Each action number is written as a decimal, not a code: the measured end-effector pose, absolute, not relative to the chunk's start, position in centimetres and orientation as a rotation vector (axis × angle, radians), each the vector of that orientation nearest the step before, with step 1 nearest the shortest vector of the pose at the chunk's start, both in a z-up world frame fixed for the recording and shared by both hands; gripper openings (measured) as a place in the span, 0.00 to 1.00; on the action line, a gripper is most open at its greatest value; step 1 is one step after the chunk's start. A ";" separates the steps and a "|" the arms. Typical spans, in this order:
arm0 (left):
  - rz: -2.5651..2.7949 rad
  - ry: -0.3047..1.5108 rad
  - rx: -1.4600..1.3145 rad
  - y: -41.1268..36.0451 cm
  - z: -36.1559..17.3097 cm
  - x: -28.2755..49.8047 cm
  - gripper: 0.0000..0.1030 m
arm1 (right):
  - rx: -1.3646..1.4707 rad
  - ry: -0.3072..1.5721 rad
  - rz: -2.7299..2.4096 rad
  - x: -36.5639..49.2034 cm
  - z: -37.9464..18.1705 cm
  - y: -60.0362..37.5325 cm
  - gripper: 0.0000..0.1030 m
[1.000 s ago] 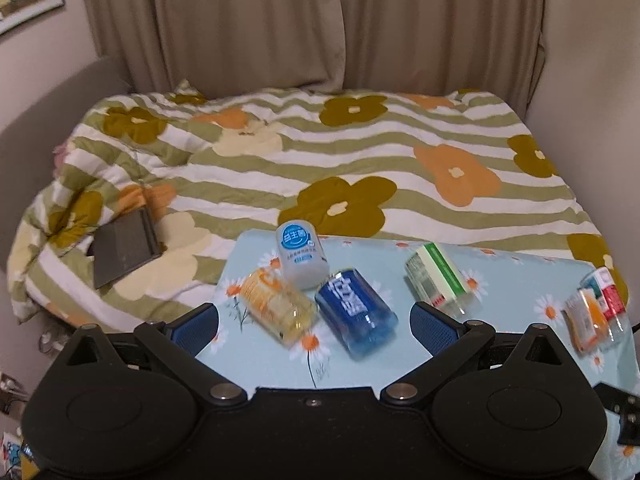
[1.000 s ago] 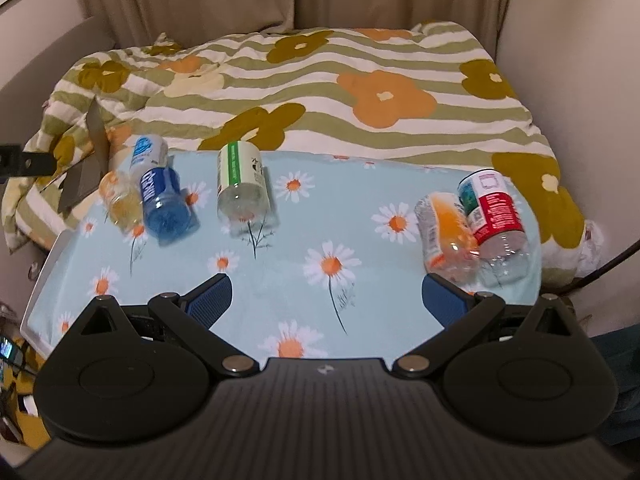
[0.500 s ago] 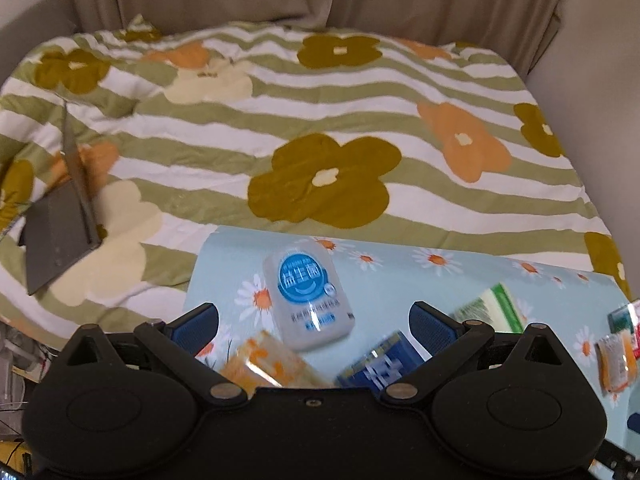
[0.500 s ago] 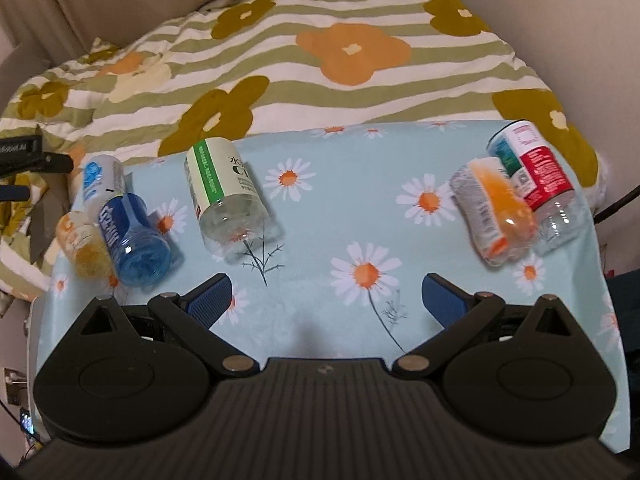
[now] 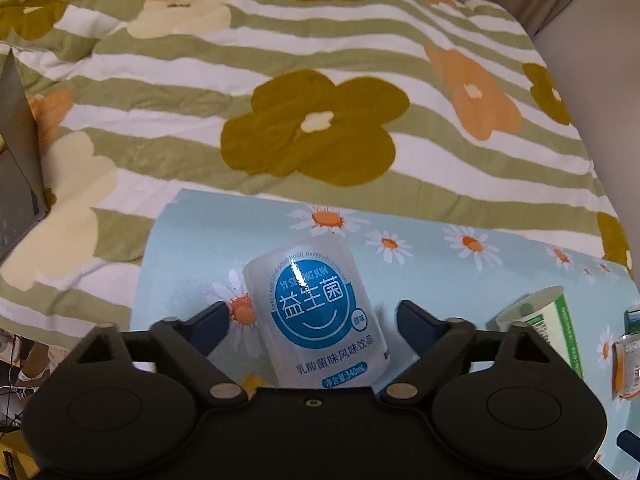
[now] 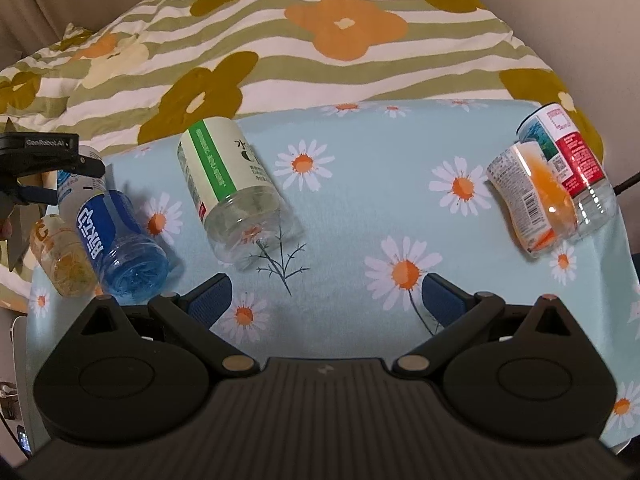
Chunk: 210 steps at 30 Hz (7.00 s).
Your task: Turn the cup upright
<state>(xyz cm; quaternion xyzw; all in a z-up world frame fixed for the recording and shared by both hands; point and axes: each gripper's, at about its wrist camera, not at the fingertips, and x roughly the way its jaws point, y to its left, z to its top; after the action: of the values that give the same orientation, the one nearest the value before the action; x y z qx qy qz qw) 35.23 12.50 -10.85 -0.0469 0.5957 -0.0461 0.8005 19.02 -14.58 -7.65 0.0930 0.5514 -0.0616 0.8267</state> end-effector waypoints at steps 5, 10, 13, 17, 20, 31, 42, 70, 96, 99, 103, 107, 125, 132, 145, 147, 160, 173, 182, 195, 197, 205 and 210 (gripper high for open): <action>-0.118 1.301 -0.116 12.7 -11.6 35.6 0.71 | 0.207 1.180 -0.148 18.9 -7.8 -14.5 1.00; -0.124 1.279 -0.103 12.5 -11.3 35.5 0.69 | 0.213 1.174 -0.156 18.7 -7.8 -14.5 1.00; -0.131 1.265 -0.098 12.4 -11.0 35.3 0.69 | 0.220 1.165 -0.160 18.5 -7.6 -14.5 1.00; -0.140 1.242 -0.102 12.5 -10.2 35.2 0.68 | 0.234 1.149 -0.163 17.9 -7.3 -14.6 1.00; -0.141 1.222 -0.103 12.3 -9.2 34.8 0.68 | 0.240 1.133 -0.166 17.3 -6.9 -14.8 1.00; -0.188 1.085 -0.054 8.6 -2.3 29.0 0.68 | 0.252 1.021 -0.119 13.3 -3.5 -18.2 1.00; -0.213 1.061 -0.038 1.9 0.3 18.3 0.68 | 0.225 0.962 -0.035 7.6 -2.0 -24.1 1.00; -0.335 1.254 0.157 -10.1 -12.6 11.3 0.71 | 0.255 1.069 -0.012 1.2 -8.7 -30.6 1.00; -0.195 1.063 0.130 -4.2 -4.0 5.3 1.00 | 0.139 1.113 0.142 6.4 -2.3 -25.1 1.00; -0.157 1.040 0.134 -2.5 -3.8 4.4 1.00 | 0.150 1.176 0.190 8.2 -3.4 -23.2 1.00; -0.121 1.028 0.115 0.0 -3.9 3.6 1.00 | 0.214 1.265 0.234 10.7 -5.3 -21.2 1.00; -0.087 1.046 0.087 2.4 -4.6 3.2 1.00 | 0.275 1.334 0.246 13.0 -7.1 -19.6 1.00; -0.019 1.120 -0.025 6.9 -6.1 2.5 1.00 | 0.354 1.439 0.256 15.8 -11.6 -16.8 0.79; -0.023 1.120 -0.036 7.1 -6.1 2.6 1.00 | 0.363 1.427 0.260 15.5 -11.6 -16.9 0.70; -0.031 1.060 -0.018 7.1 -3.9 2.3 1.00 | 0.427 1.210 0.274 13.2 -6.3 -17.8 0.66; -0.032 1.056 -0.009 7.1 -3.9 2.4 1.00 | 0.420 1.050 0.236 11.7 -5.4 -17.5 0.68; -0.018 1.019 0.020 8.7 -5.4 1.3 1.00 | 0.151 0.550 0.060 5.8 -11.6 -12.6 0.69; -0.055 1.008 0.039 8.6 -5.7 1.3 1.00 | 0.072 0.616 0.089 3.1 -11.9 -12.2 0.70; -0.084 1.036 0.064 7.6 -5.8 2.1 1.00 | 0.061 0.683 0.102 3.5 -11.3 -12.2 0.72; -0.093 1.039 0.085 6.7 -5.8 2.2 1.00 | 0.068 0.758 0.091 3.9 -11.4 -12.6 1.00; -0.094 1.033 0.086 6.4 -5.6 2.1 1.00 | 0.068 0.773 0.101 3.8 -11.2 -12.8 1.00; -0.101 0.981 0.086 5.2 -3.7 1.6 1.00 | 0.068 0.824 0.114 2.3 -7.4 -14.3 1.00; -0.104 0.924 0.092 4.1 -1.8 1.0 1.00 | 0.061 0.869 0.103 0.7 -3.7 -15.9 1.00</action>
<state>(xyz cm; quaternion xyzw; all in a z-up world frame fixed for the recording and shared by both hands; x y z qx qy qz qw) 0.98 4.07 -1.85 0.0441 0.4453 -0.0503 0.8929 0.71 -15.94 -3.66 0.0294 0.4205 0.0497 0.9055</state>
